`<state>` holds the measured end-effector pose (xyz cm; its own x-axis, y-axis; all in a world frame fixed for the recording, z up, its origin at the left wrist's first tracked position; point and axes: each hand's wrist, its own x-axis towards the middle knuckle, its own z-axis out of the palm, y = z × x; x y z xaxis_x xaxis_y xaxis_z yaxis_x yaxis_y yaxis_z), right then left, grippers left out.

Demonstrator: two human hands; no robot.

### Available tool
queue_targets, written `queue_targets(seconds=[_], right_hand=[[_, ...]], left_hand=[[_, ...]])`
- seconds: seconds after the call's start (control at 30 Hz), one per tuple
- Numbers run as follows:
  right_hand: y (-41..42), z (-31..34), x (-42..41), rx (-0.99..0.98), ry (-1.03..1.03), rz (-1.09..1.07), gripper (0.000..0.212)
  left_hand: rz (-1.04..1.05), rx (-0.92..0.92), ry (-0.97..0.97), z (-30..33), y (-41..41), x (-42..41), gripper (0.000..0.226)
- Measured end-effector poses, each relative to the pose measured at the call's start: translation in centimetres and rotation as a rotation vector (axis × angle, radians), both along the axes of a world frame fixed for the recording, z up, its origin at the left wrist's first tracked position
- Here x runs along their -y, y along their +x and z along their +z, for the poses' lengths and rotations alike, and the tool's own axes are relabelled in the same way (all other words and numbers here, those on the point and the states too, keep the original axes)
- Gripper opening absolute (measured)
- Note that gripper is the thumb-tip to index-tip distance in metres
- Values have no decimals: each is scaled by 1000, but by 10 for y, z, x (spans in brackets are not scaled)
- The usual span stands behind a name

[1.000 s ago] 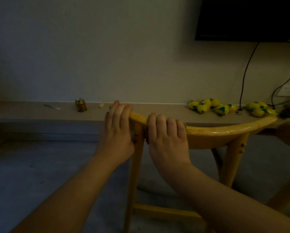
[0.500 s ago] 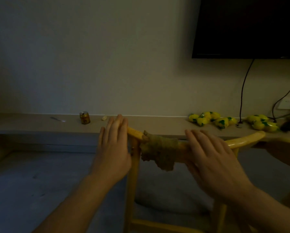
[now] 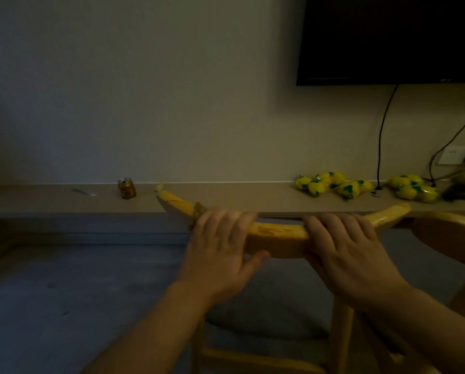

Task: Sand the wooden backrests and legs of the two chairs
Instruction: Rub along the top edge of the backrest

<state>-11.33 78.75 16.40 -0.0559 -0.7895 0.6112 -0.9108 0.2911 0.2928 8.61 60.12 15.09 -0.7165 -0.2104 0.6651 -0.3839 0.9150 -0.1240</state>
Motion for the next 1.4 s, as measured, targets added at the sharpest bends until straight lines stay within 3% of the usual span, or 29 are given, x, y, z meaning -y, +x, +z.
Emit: queue_targets(seconds=[0.23, 0.33, 0.5, 0.67, 0.8, 0.93, 1.13, 1.4], right_hand=[[9, -3, 5, 42, -57, -28, 56], [7, -3, 6, 53, -65, -43, 55], [2, -5, 5, 9, -42, -31, 58], [6, -9, 7, 27, -63, -56, 59], [9, -10, 10, 55, -106, -77, 58], [8, -10, 8, 45, -94, -78, 59], [7, -8, 7, 39, -75, -58, 58], [3, -10, 7, 42, -75, -44, 57]], left_hand=[[50, -51, 153, 15, 29, 43, 73], [48, -88, 142, 15, 13, 31, 64], [-35, 19, 86, 13, 38, 63, 58], [77, -120, 353, 28, 60, 107, 62], [53, -30, 220, 28, 39, 73, 50], [-94, 58, 118, 17, 16, 22, 67], [-127, 11, 222, 29, 28, 33, 69], [-64, 104, -16, 26, 32, 53, 60]])
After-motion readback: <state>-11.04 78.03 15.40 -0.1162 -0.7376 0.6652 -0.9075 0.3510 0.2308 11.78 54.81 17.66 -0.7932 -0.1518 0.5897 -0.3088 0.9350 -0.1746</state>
